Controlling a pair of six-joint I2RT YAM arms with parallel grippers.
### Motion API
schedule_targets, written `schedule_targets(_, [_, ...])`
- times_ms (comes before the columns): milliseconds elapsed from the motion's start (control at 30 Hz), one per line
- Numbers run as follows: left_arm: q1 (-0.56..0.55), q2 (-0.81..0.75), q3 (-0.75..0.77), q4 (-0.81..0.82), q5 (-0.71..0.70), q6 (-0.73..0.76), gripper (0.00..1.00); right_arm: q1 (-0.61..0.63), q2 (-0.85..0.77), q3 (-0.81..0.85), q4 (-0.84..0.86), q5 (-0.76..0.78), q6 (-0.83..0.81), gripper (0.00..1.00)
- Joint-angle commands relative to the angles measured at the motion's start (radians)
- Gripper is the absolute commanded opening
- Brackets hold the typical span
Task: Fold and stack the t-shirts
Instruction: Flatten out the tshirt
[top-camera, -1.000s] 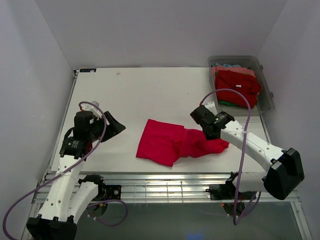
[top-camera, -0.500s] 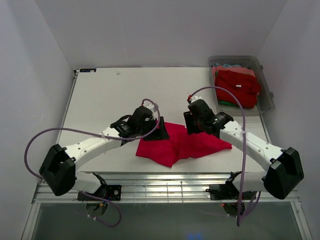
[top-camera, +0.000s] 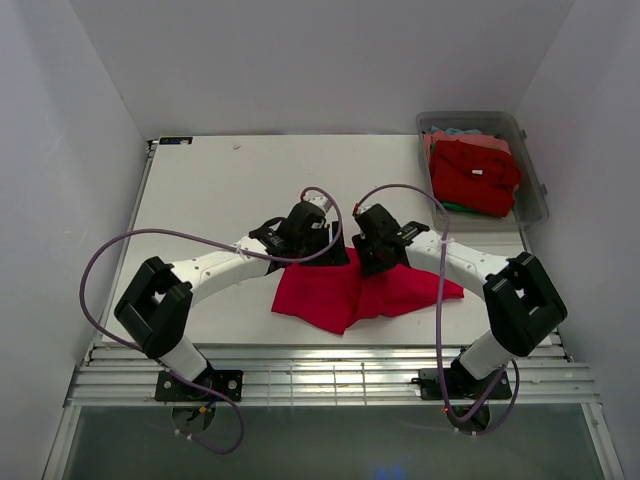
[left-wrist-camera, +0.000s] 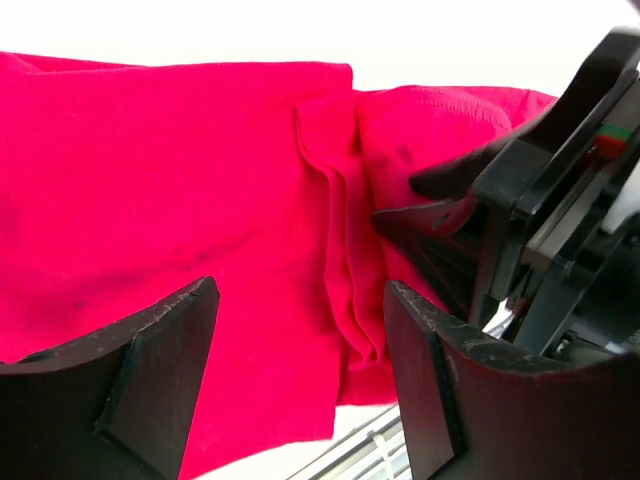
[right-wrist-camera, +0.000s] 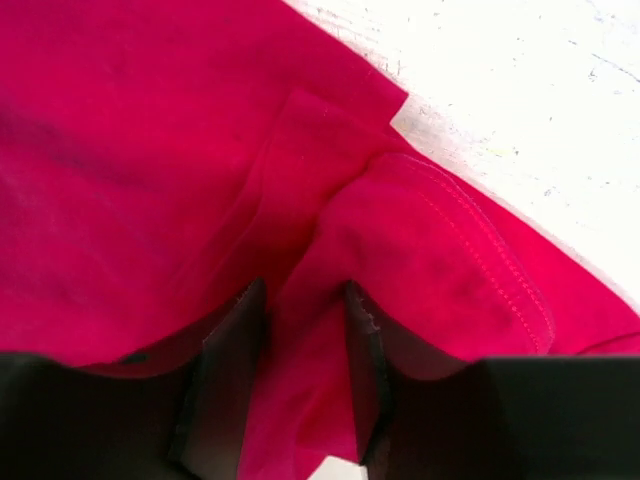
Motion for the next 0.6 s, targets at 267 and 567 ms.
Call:
schedule_targets(267, [-0.059,0.13,-0.008,0.034,-0.043,-0.033,0.64,0.069,-0.19,0.096,-0.285,0.13,0.08,0.08])
schedule_targets(567, [-0.066,0.267,0.058,-0.046,-0.156,-0.019,0.37,0.23,-0.435,0.059,-0.635,0.064,0.46,0.08])
